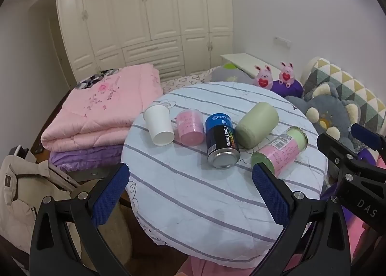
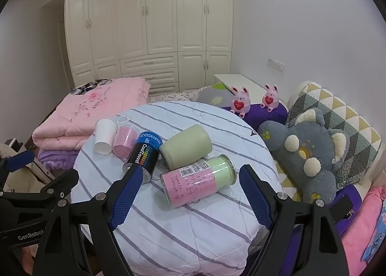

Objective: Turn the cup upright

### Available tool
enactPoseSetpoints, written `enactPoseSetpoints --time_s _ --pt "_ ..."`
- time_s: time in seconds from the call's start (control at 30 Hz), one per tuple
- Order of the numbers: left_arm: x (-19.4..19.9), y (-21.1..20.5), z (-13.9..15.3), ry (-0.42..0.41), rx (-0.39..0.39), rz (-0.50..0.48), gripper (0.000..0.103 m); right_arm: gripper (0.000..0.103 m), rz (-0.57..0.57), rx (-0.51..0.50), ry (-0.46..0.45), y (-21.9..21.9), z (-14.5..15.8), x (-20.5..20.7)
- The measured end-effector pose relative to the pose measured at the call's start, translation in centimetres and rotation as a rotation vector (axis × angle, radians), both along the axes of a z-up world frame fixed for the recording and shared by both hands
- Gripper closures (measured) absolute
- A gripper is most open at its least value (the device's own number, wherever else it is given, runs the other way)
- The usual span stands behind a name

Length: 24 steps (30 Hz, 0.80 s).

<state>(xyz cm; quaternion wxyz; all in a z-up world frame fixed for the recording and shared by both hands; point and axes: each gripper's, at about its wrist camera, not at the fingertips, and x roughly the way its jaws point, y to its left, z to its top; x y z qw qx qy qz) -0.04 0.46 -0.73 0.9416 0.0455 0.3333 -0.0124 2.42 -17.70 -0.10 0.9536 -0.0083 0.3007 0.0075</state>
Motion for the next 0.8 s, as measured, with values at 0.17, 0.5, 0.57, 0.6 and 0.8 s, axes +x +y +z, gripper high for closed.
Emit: enactPoseSetpoints --time_s 0.17,0.5,0.57,0.6,0.8 --pt "0.14 -0.10 0.11 0.008 0.014 -0.001 0.000 0.020 0.002 0.000 0.001 0.11 0.03 0.00" --pt "0.01 -0.11 0.01 0.008 0.007 0.000 0.000 0.020 0.006 -0.005 0.005 0.38 -0.10 -0.10" --pt "0.03 -0.14 0.04 0.009 0.007 0.000 0.000 0.020 0.006 -0.007 0.006 0.46 -0.10 -0.10" --pt "0.04 -0.14 0.04 0.010 0.007 0.000 0.000 0.020 0.006 -0.007 0.007 0.52 -0.12 -0.10" --pt "-0.03 -0.03 0.03 0.012 0.002 0.002 0.000 0.020 0.009 -0.012 0.010 0.55 -0.11 0.04"
